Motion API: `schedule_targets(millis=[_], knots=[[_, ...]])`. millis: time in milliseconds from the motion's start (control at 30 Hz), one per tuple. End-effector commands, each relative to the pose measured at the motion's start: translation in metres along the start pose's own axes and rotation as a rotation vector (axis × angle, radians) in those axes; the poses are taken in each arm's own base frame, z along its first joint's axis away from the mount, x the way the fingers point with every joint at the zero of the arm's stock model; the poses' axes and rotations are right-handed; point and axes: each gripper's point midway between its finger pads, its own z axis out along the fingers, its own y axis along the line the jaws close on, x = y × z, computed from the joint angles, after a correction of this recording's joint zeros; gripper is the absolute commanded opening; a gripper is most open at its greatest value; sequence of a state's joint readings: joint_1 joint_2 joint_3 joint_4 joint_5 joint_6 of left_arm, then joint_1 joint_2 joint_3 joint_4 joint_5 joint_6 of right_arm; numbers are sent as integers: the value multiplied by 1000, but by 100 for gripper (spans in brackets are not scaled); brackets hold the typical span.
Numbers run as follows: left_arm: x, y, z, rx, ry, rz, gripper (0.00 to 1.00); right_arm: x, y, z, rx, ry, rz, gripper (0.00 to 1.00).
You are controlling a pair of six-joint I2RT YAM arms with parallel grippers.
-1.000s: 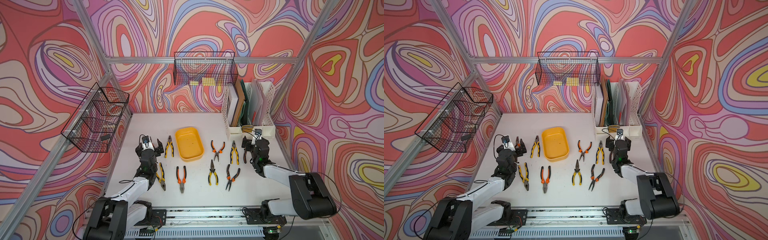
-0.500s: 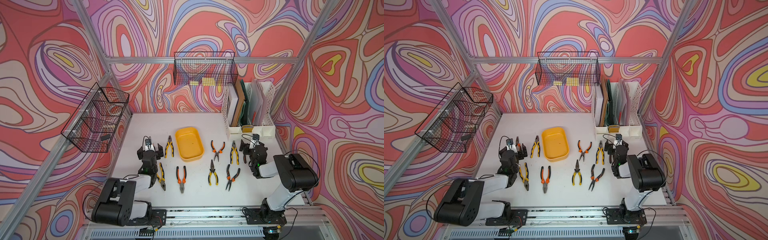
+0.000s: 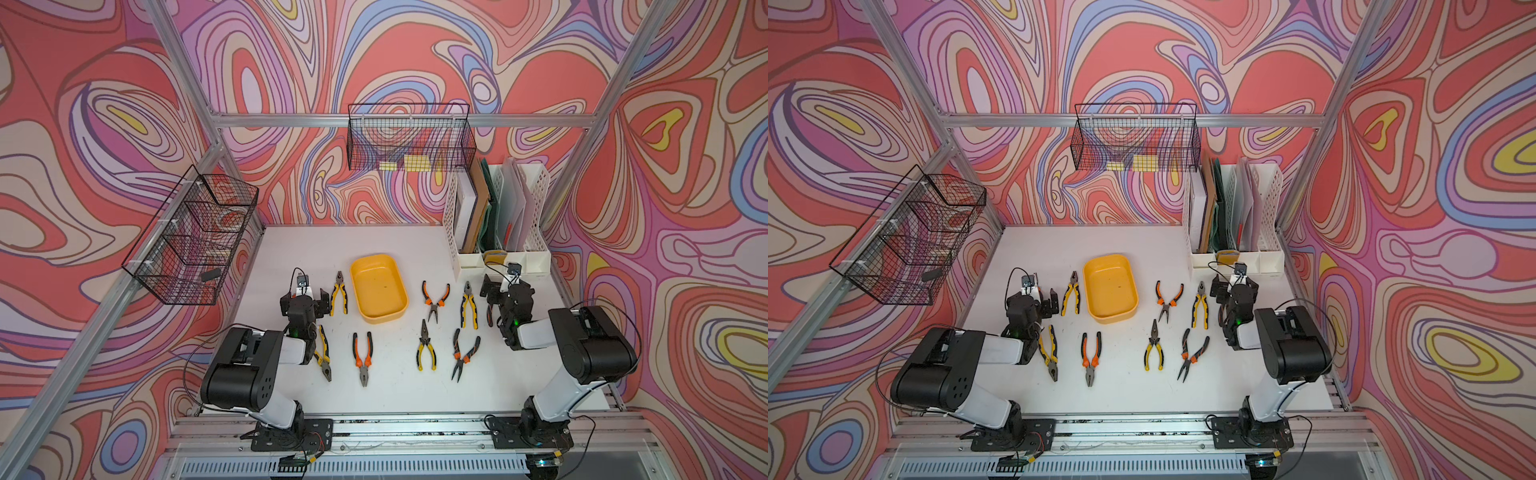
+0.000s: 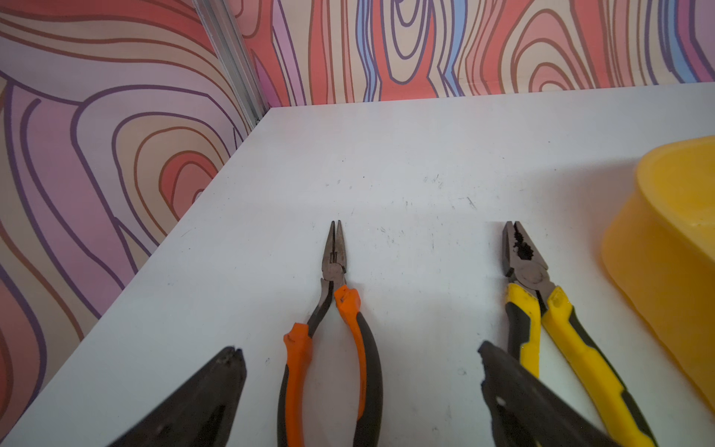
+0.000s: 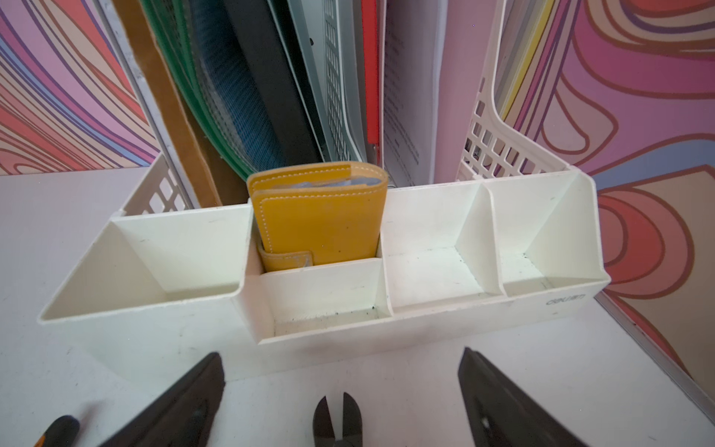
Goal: Take the pliers out of the storage box
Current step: Reset both arms
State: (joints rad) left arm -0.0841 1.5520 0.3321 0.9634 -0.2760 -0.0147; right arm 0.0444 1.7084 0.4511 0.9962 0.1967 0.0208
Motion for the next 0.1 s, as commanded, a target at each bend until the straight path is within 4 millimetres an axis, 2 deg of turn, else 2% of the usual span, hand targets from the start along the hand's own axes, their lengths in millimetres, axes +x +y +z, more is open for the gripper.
schedule_targets(millis=[0, 67], knots=[[-8, 1, 1, 2, -27, -8, 100, -1, -1, 1, -1, 6, 7, 98], [-7, 1, 1, 2, -16, -9, 100, -3, 0, 0, -12, -4, 2, 98]])
